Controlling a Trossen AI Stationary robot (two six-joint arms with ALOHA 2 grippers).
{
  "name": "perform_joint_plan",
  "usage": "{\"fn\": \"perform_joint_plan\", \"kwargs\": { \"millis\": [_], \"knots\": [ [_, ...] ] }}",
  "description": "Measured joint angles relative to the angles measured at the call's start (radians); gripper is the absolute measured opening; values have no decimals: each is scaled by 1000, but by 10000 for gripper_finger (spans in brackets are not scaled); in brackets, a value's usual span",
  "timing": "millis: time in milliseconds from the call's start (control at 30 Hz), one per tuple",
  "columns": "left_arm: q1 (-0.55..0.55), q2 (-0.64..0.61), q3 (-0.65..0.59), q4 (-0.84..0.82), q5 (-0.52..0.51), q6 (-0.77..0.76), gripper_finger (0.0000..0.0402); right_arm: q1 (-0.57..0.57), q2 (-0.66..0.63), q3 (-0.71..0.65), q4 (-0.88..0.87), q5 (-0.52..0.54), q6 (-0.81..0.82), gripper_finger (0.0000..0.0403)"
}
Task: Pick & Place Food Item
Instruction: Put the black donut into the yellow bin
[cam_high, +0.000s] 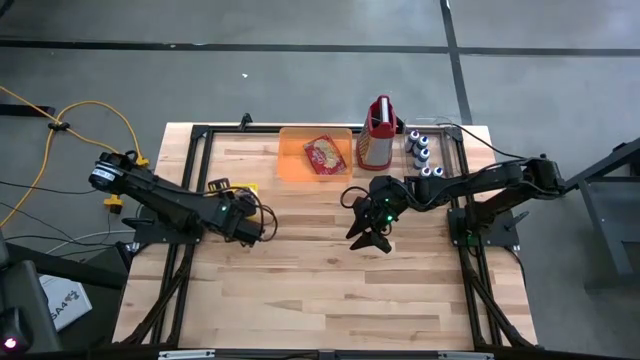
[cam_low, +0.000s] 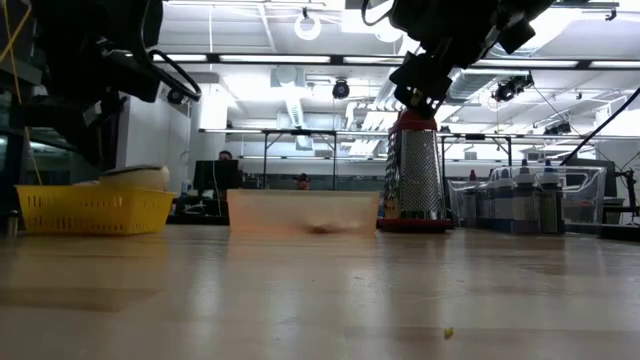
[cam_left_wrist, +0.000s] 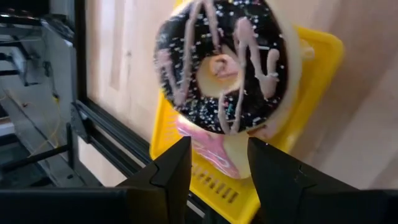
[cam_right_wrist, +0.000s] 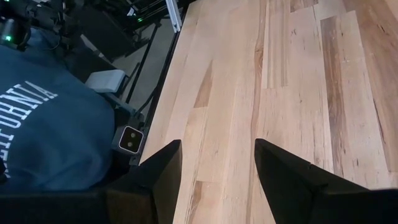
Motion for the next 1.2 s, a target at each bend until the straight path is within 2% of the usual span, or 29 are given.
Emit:
{"fn": "perform_joint_plan", "kwargs": {
  "millis": [333, 667, 1000, 1200],
  "knots": [
    [-43, 0, 0, -40, -1, -10, 148, 0, 0, 0, -2, 0, 0, 190],
    [-43, -1, 3, -16, -187, -76, 148, 0, 0, 0, -2, 5, 0, 190],
    [-40, -37, 3, 100, -228, -95, 148, 0, 0, 0, -2, 7, 0, 190],
    [-37, -90, 3, 106, -268, -133, 148, 0, 0, 0, -2, 8, 0, 190]
  ]
}}
